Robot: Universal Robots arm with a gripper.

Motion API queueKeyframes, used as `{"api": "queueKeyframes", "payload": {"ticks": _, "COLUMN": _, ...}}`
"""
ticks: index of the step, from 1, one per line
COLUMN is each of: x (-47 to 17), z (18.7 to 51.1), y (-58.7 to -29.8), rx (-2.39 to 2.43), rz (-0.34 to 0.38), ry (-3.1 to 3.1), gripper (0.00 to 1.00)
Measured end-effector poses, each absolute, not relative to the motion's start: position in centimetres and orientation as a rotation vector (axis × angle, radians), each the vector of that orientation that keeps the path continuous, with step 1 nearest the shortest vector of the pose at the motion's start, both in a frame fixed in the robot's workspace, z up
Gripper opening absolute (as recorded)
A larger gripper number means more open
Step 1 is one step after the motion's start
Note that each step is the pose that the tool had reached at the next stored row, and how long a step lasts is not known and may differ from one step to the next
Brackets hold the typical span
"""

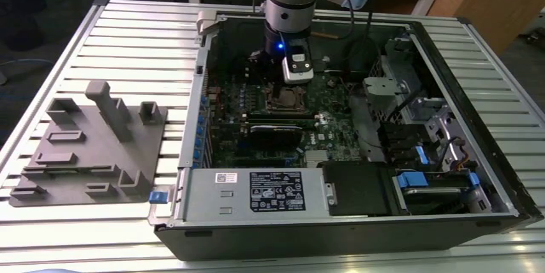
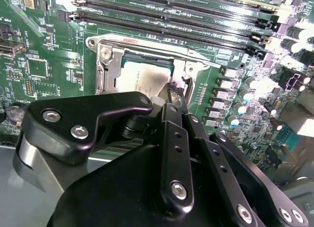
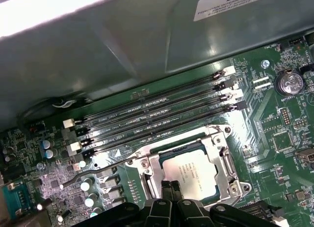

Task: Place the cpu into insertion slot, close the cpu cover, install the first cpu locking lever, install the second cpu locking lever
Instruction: 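Close the cpu cover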

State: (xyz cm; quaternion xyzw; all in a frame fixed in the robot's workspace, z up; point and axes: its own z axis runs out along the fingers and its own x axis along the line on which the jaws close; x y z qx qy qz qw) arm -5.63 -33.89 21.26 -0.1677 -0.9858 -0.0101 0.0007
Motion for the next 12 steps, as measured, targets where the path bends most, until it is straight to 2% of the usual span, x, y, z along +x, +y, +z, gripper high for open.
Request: {"api": "queueKeyframes", "payload": {"ticks": 12, "x": -5.64, "z": 21.26, "y": -33.89, "rx": -0.513, "rz": -0.032, "ry": -3.098, "gripper": 0.11}}
